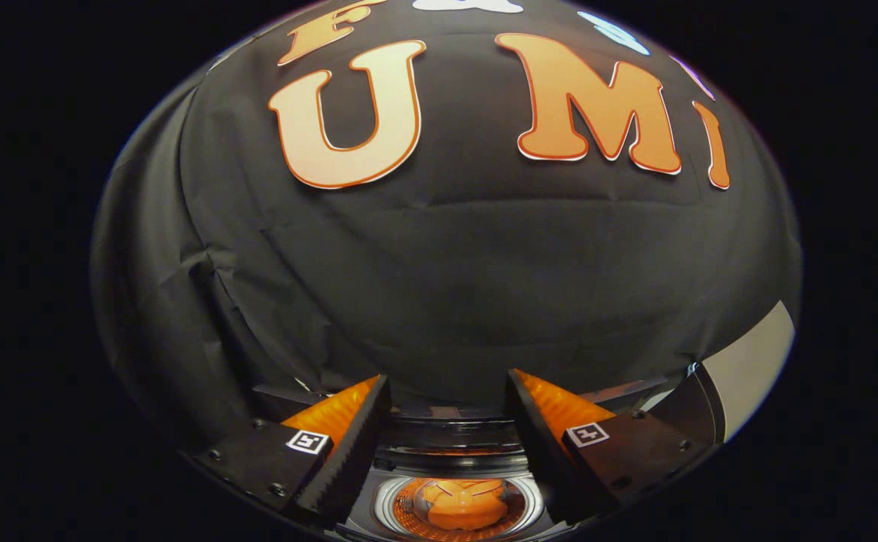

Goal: Put the clothes into the washing machine and then close the washing machine lid.

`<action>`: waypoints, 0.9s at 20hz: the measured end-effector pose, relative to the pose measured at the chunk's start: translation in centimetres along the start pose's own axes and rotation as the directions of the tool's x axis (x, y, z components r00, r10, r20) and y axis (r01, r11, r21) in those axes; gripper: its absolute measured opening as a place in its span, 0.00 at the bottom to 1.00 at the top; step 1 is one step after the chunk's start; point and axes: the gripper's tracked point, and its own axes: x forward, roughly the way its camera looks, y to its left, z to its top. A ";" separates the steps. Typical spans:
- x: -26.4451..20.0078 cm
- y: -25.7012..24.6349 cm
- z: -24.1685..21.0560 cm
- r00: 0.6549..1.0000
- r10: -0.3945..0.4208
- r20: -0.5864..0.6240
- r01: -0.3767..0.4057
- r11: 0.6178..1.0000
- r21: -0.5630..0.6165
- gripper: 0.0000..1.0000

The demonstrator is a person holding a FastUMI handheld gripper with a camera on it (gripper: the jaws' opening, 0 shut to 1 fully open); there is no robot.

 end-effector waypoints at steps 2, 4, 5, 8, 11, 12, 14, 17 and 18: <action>0.5 0.1 -0.1 1.000 -0.007 0.003 0.007 1.000 0.000 0.99; 0.5 -0.1 -0.2 1.000 -0.016 0.004 0.016 1.000 -0.007 0.99; 0.2 0.0 -0.2 1.000 -0.017 0.003 0.017 1.000 -0.012 0.99; -0.2 0.0 -0.4 1.000 -0.015 0.012 0.015 1.000 -0.012 0.99; -0.9 0.1 -0.9 1.000 -0.018 0.022 0.018 1.000 -0.015 0.99; -1.4 0.0 -1.0 0.999 -0.020 0.027 0.021 1.000 -0.019 0.99; -1.9 0.2 -1.3 0.999 -0.024 0.035 0.025 0.999 -0.022 0.99; -2.6 0.2 -1.8 0.999 -0.029 0.039 0.030 0.999 -0.032 0.99; -2.9 0.1 -2.0 0.999 -0.028 0.040 0.030 0.999 -0.036 0.99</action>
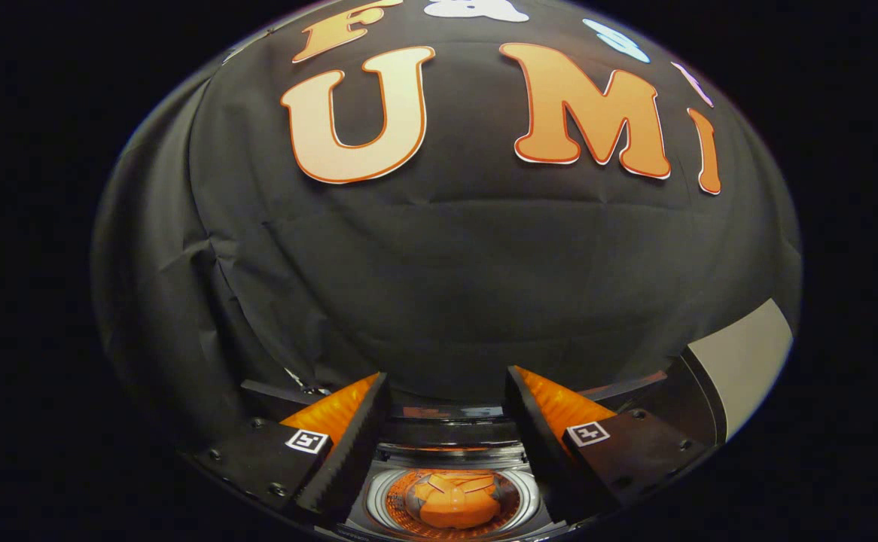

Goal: Put the clothes into the washing machine and then close the washing machine lid.

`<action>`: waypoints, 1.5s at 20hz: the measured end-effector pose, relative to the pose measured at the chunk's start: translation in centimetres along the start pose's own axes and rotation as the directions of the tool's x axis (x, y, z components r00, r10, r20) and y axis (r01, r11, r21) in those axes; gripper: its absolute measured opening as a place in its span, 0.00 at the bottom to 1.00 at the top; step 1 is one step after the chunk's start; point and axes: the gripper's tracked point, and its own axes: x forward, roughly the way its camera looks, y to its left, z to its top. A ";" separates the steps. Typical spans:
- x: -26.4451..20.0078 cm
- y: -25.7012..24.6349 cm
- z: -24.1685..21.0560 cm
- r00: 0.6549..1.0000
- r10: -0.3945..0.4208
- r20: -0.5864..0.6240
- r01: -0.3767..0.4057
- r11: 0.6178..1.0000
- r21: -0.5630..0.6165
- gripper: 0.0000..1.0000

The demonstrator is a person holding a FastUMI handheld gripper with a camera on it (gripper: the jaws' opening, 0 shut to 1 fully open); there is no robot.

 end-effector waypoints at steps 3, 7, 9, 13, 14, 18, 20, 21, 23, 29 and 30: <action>-1.1 0.1 -0.8 1.000 -0.001 0.002 0.001 1.000 -0.006 0.99; -3.1 0.3 -2.3 1.000 -0.001 -0.004 0.001 1.000 -0.015 0.99; -4.1 0.3 -3.3 1.000 0.003 -0.014 -0.003 1.000 -0.022 0.99; -5.4 0.4 -4.7 1.000 0.009 -0.010 -0.010 1.000 -0.018 0.99; -5.7 0.3 -5.0 1.000 0.012 -0.013 -0.012 1.000 -0.014 0.99; -6.2 0.3 -6.3 0.999 0.018 -0.028 -0.018 1.000 -0.013 0.99; -7.2 0.3 -7.4 0.999 0.020 -0.036 -0.021 1.000 -0.011 0.99; -7.5 0.3 -7.7 0.999 0.020 -0.036 -0.021 1.000 -0.005 0.99; -7.7 0.4 -8.3 0.999 0.025 -0.046 -0.026 1.000 -0.011 0.99; -7.2 1.0 -10.9 0.994 0.042 -0.103 -0.042 0.999 -0.003 0.99; -7.1 1.1 -11.3 0.993 0.045 -0.112 -0.046 0.999 -0.005 0.99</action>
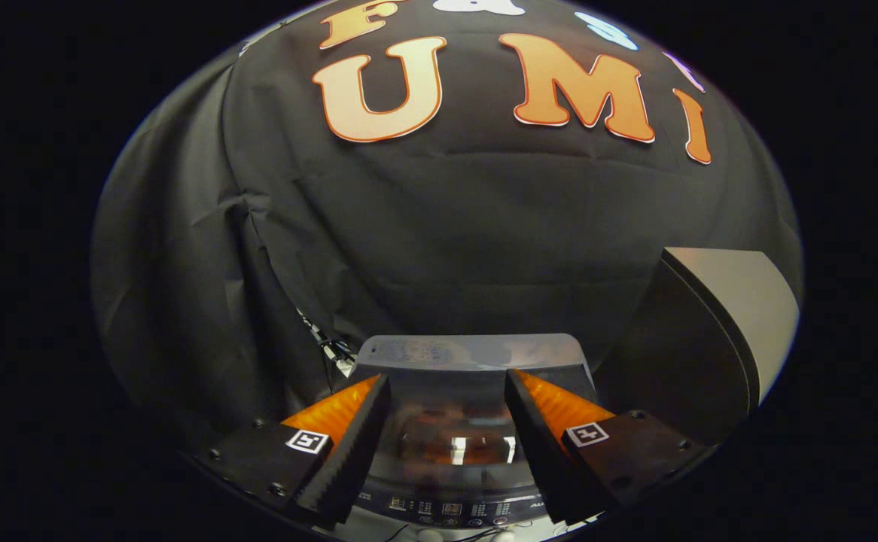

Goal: Put the clothes into the washing machine and then close the washing machine lid.

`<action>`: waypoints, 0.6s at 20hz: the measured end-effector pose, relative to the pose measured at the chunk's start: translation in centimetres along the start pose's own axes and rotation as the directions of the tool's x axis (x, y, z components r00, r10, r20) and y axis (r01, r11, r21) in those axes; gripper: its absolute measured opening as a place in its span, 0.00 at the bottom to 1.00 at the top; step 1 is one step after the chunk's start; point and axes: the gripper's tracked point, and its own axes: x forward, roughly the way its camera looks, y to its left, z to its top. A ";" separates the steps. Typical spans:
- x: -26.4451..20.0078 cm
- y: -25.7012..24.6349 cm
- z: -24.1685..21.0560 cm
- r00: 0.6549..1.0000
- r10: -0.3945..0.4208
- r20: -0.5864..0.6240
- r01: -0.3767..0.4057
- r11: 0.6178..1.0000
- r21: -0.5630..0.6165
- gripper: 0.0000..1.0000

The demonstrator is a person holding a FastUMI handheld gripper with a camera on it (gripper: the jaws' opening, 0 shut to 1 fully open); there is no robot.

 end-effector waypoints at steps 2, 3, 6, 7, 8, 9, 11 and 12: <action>0.1 0.2 -0.7 1.000 0.008 -0.018 -0.008 1.000 -0.004 0.98; -0.1 0.5 -0.9 1.000 0.012 -0.020 -0.012 1.000 -0.003 0.99; -0.4 0.5 -0.7 1.000 0.022 -0.019 -0.022 1.000 0.000 0.99; -0.7 0.4 -0.6 1.000 0.022 -0.016 -0.022 1.000 0.000 0.99; -1.0 0.2 -0.2 1.000 0.023 -0.007 -0.023 1.000 0.004 0.99; -1.4 0.0 0.1 1.000 0.024 0.001 -0.024 1.000 0.009 0.99; -2.3 -0.3 0.8 0.999 0.028 0.018 -0.029 0.999 0.019 0.98; -2.8 -0.6 1.1 0.999 0.027 0.026 -0.028 0.999 0.023 0.98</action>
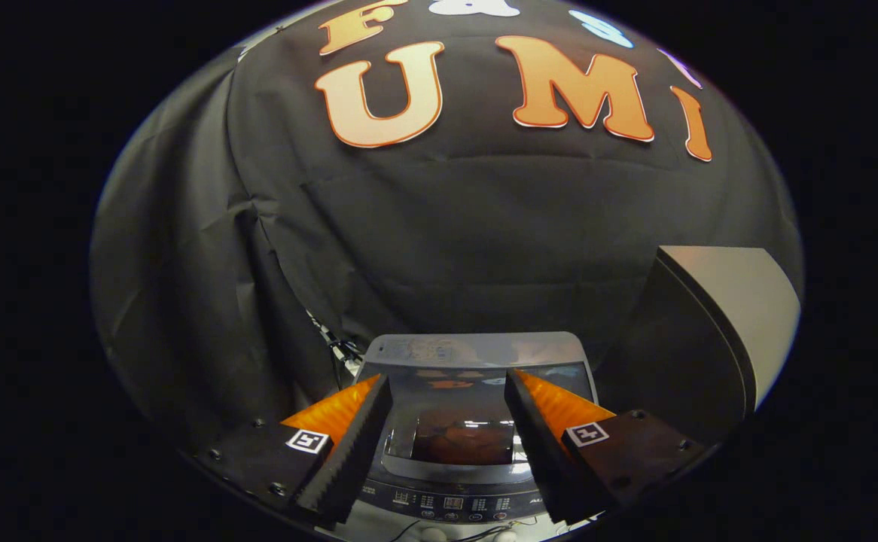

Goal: Put the clothes into the washing machine and then close the washing machine lid.

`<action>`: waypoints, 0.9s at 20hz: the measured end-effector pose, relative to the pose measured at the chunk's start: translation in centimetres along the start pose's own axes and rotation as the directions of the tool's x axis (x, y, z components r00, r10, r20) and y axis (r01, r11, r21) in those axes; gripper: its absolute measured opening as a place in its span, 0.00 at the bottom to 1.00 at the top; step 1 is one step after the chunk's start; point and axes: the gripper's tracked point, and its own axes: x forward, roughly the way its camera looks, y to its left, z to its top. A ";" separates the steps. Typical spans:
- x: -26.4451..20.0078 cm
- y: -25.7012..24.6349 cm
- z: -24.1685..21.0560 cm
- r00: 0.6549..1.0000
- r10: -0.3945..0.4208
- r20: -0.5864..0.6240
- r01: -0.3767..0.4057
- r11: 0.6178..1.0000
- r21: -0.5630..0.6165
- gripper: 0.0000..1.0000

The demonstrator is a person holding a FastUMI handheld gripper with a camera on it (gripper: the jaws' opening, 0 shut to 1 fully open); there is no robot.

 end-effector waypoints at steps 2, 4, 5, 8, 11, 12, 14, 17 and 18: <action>-1.0 -0.4 0.9 1.000 0.002 0.026 -0.002 1.000 0.005 0.98; -2.4 -0.5 2.2 0.998 0.012 0.057 -0.012 1.000 0.002 0.98; -3.1 -0.5 2.8 0.997 0.021 0.073 -0.022 1.000 0.003 0.98; -6.2 -1.3 5.7 0.990 0.031 0.137 -0.030 1.000 -0.005 0.99; -10.1 -2.3 8.4 0.979 0.029 0.204 -0.025 0.999 -0.023 0.98; -11.3 -2.9 9.2 0.974 0.033 0.224 -0.031 0.999 -0.011 0.98; -13.5 -4.3 10.8 0.964 0.033 0.265 -0.038 0.999 0.013 0.98; -17.2 -7.1 12.9 0.947 0.003 0.321 -0.007 1.000 0.012 0.98; -18.4 -8.1 13.6 0.941 -0.006 0.339 0.003 1.000 0.010 0.98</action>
